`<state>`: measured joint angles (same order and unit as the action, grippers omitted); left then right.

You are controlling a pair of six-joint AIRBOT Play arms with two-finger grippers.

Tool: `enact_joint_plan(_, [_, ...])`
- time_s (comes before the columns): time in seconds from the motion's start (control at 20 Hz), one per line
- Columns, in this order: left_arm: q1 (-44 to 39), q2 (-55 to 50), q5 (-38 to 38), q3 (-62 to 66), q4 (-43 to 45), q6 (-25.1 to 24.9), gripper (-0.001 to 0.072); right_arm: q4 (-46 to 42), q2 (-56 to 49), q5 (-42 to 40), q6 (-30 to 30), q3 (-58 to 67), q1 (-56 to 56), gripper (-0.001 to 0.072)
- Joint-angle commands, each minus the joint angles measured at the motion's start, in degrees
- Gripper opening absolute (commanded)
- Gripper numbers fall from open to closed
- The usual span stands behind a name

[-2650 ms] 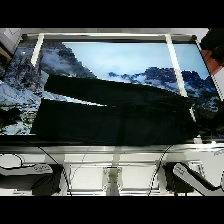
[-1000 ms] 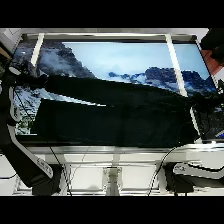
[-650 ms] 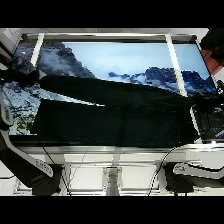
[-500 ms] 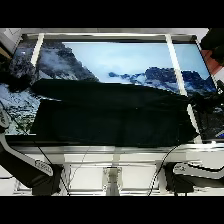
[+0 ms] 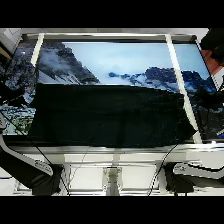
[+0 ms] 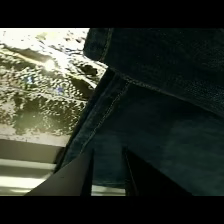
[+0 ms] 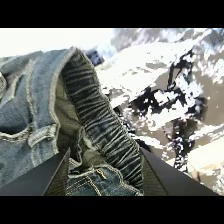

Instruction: Fold the clothes and pants, and hang the long-sleeved shirts on hangers.

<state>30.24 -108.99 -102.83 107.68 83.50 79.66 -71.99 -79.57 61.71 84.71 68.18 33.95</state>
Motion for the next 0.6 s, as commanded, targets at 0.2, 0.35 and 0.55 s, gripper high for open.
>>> enact_joint_plan(0.2, [-1.42,-0.02,24.02,0.04,-6.19,-0.79,0.0372,0.02,-6.1,4.59,2.14,5.4,-2.05,0.0468])
enact_joint_plan(0.35, [-3.15,-0.39,36.68,0.04,-6.75,1.64,0.0437,-0.33,-9.77,2.34,3.87,7.72,-5.7,0.0468])
enact_joint_plan(0.55, [-3.17,-4.17,41.9,0.07,-14.1,2.16,0.0437,-0.26,-14.51,3.48,6.43,11.58,-7.28,0.0468])
